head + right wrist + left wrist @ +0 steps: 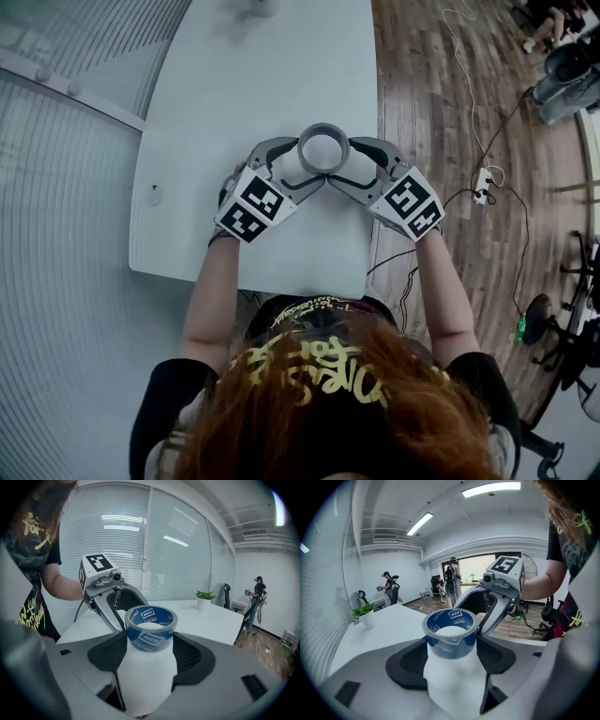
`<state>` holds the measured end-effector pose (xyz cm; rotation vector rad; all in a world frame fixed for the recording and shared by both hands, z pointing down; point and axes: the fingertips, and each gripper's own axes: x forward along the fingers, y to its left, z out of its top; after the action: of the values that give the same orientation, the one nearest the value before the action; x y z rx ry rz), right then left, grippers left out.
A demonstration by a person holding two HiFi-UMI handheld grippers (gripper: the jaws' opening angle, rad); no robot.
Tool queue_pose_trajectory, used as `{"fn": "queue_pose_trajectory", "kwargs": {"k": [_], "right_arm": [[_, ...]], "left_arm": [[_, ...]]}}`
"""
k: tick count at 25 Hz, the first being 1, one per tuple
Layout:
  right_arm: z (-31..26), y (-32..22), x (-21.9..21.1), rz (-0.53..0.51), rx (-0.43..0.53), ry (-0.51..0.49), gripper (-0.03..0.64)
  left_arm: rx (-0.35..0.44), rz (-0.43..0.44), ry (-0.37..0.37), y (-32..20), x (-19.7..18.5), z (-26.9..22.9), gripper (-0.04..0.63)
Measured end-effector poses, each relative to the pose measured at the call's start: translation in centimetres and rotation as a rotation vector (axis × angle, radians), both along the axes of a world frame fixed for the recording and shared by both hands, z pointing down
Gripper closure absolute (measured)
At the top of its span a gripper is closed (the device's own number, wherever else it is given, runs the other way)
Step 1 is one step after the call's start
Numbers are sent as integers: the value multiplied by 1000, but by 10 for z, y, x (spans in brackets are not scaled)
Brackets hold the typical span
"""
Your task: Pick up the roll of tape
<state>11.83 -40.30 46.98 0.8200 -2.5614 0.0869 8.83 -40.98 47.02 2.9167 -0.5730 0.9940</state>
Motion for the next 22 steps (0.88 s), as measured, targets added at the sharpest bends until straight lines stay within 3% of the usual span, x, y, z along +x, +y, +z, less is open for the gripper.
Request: {"fn": "queue_pose_trajectory", "kwargs": {"k": [17,22], "right_arm": [[-85,18,-20,-9,87,-57,313],[-107,24,-16,4,118,-69,313]], "left_arm": [[43,15,103,18,-20,-84,273],[85,29,104,24,-16,-106,274]]}}
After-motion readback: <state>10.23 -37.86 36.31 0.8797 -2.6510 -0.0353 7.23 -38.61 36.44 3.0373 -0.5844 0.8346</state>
